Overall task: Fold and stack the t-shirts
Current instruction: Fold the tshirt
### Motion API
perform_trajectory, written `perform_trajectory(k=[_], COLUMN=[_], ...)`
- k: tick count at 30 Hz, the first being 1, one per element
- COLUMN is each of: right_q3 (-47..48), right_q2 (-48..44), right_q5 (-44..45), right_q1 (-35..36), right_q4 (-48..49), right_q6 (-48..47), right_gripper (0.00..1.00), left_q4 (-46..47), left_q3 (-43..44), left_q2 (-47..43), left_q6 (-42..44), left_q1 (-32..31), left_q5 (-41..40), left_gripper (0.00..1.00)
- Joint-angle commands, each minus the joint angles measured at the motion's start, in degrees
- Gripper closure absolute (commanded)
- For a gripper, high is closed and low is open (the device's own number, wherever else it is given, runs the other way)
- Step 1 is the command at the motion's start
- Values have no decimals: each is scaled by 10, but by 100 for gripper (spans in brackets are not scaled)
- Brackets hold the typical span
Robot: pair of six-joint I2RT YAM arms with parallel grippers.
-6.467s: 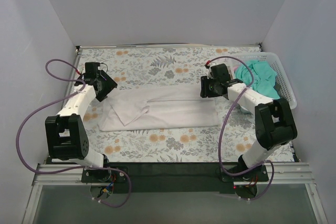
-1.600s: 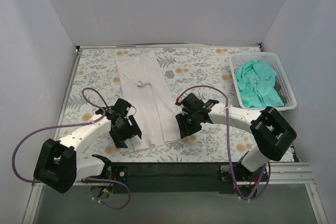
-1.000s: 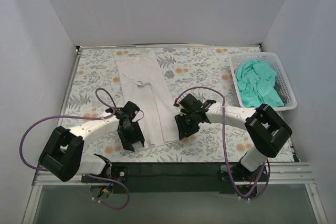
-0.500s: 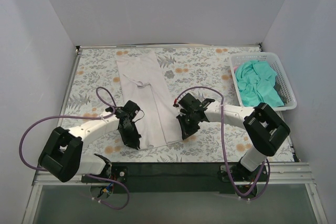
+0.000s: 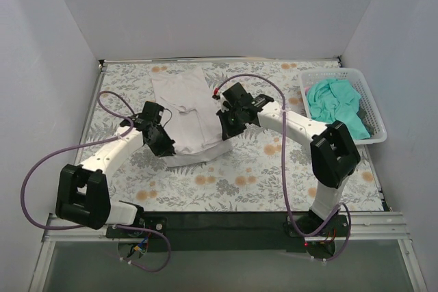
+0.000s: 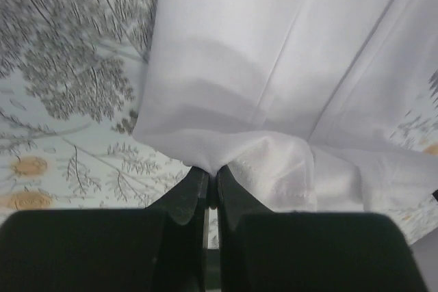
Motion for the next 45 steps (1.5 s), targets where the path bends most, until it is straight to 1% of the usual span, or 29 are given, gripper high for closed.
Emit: perform_trajectory(k=[1, 5, 9, 13, 19, 25, 30, 36, 45], right_q3=[72, 172, 236, 269, 274, 274, 266, 267, 258], right_q2=[44, 99, 160, 191, 216, 234, 237, 250, 277], right_q5=[6, 5, 1, 1, -8, -19, -34, -43, -17], right_q1=[-23, -41, -54, -67, -83, -88, -88, -88, -88], right_q4=[-10, -9, -3, 22, 65, 97, 126, 139, 159], right_q6=[-36, -64, -76, -81, -86, -97, -106, -113, -118], right_gripper=[99, 99, 99, 99, 99, 99, 99, 99, 99], left_q4=[63, 136, 195, 249, 303, 329, 344, 356, 363], left_q3=[40, 57, 56, 58, 60, 68, 57, 44, 43], left_q2=[9, 56, 86, 103, 125, 154, 156, 159, 188], left_q6=[39, 57, 64, 70, 91, 112, 116, 116, 114], left_q1=[45, 72, 101, 123, 140, 145, 150, 152, 152], left_q5=[-40, -61, -61, -63, -61, -60, -61, -71, -76], left_gripper=[100, 100, 100, 100, 100, 100, 100, 100, 100])
